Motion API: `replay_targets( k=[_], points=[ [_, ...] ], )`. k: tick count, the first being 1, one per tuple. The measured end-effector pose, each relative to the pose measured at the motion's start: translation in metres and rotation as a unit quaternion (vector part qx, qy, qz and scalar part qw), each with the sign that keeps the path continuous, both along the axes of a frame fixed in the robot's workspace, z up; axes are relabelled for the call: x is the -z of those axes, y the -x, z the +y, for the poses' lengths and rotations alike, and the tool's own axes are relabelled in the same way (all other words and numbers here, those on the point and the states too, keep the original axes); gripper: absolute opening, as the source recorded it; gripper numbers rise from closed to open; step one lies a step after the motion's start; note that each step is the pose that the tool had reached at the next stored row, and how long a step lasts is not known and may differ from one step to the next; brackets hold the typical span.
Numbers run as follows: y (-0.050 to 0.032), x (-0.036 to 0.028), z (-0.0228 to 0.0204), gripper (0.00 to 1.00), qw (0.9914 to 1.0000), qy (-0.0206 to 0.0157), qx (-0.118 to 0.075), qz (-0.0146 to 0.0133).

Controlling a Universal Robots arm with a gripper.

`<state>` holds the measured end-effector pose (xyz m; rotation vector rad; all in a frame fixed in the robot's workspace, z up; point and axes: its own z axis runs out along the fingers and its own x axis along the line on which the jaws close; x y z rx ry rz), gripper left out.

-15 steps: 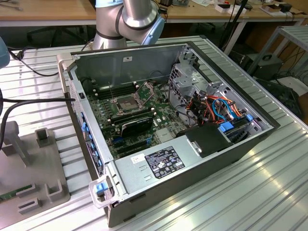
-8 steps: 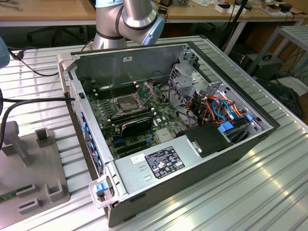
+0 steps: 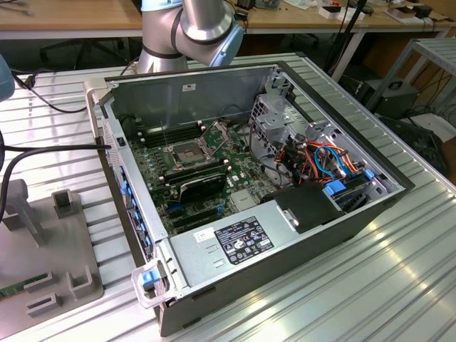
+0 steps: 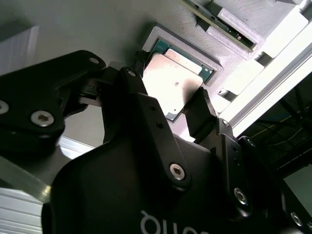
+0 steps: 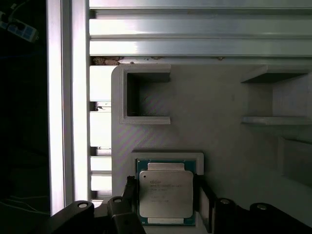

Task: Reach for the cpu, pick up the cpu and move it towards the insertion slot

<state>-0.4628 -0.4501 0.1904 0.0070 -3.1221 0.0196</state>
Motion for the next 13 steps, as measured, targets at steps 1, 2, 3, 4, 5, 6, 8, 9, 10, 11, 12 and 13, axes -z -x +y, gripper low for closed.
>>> replay_targets(
  k=[1,2,3,4,5,6,8,9,10,11,12,13],
  points=[
    [0.0000,0.0000,0.0000,0.60,1.00000,0.0000,0.000,0.0000],
    [0.0000,0.0000,0.0000,0.60,1.00000,0.0000,0.000,0.0000],
    [0.0000,0.0000,0.0000,0.60,1.00000,0.0000,0.000,0.0000],
    [0.0000,0.0000,0.0000,0.60,1.00000,0.0000,0.000,0.0000],
    [0.0000,0.0000,0.0000,0.60,1.00000,0.0000,0.000,0.0000],
    [0.0000,0.0000,0.0000,0.60,1.00000,0.0000,0.000,0.0000],
    [0.0000,0.0000,0.0000,0.55,1.00000,0.0000,0.000,0.0000],
    [0.0000,0.0000,0.0000,0.55,1.00000,0.0000,0.000,0.0000],
    [0.0000,0.0000,0.0000,0.55,1.00000,0.0000,0.000,0.0000],
    [0.0000,0.0000,0.0000,0.55,1.00000,0.0000,0.000,0.0000],
    [0.0000,0.0000,0.0000,0.55,1.00000,0.0000,0.000,0.0000],
    [0.0000,0.0000,0.0000,0.55,1.00000,0.0001,0.000,0.0000]
  ],
)
